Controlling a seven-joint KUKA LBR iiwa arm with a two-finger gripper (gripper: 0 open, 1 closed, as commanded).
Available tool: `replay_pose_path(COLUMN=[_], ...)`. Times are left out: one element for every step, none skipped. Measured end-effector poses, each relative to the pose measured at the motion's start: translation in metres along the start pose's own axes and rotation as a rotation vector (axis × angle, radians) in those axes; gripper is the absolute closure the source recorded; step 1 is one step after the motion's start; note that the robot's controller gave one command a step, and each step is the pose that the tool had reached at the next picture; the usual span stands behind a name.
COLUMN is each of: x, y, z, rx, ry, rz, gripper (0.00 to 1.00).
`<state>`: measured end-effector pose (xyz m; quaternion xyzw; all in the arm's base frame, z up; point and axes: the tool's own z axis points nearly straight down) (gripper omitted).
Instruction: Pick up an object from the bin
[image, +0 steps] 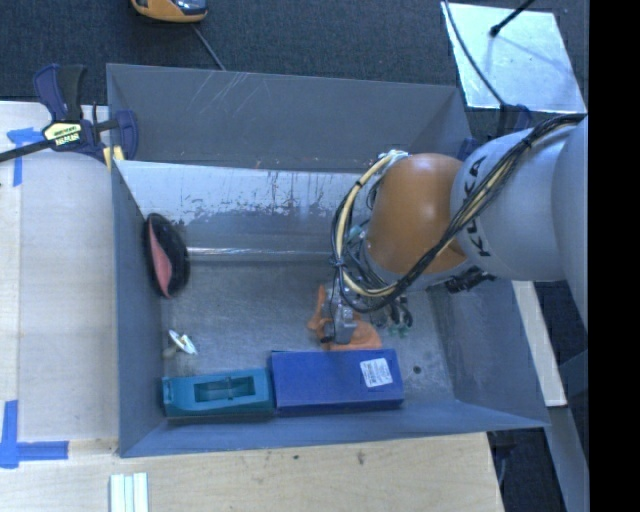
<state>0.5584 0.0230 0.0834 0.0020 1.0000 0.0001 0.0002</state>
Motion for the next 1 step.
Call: replay_pose_path(x=[-0.0390], y=[-0.0360], z=[-0.1522], rx=[0.001], ry=[-0.005], rz=[0.001], gripper=[1.00])
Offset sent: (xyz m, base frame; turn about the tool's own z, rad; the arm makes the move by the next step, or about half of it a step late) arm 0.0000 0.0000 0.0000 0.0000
